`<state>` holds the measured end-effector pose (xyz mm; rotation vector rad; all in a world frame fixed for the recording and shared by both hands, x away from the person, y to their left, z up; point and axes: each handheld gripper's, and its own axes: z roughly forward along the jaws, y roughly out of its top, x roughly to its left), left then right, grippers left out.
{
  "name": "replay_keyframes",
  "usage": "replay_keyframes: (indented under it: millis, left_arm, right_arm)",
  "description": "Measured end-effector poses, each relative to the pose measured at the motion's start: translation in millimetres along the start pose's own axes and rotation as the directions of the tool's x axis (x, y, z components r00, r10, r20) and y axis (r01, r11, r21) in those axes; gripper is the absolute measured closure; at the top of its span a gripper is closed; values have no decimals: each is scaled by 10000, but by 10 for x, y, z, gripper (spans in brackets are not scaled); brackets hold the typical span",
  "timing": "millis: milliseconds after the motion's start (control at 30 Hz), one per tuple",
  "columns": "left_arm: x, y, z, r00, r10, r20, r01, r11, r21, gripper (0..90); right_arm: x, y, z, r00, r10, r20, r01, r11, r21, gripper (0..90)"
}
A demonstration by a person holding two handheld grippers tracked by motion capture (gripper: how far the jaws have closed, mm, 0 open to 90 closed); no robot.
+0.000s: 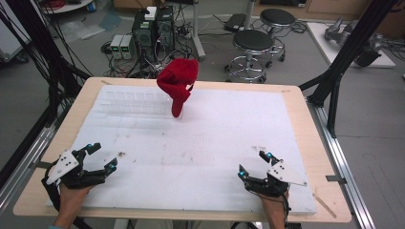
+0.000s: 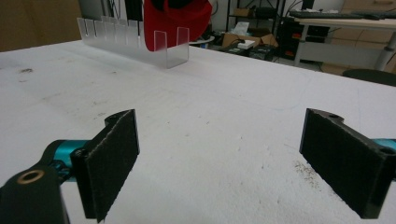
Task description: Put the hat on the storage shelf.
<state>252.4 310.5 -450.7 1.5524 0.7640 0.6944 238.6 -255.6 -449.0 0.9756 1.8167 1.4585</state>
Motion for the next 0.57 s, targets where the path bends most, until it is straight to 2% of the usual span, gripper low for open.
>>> replay_keyframes:
  millis: [200, 333, 567]
  left_arm:
    - [-22, -12, -28, 9998, 196, -45, -197, 9993, -314, 138]
    - [-30, -16, -34, 9996, 237, -133, -242, 9989, -393, 138]
    - [-36, -19, -40, 9994, 288, -167, -295, 9986, -439, 138]
  right_arm:
    - [12, -9, -15, 9999, -90, 119, 94, 9996, -283, 108]
    - [12, -18, -28, 9998, 54, 217, -45, 9993, -375, 107]
    - [42, -29, -36, 9987, -243, 445, 266, 9983, -513, 108]
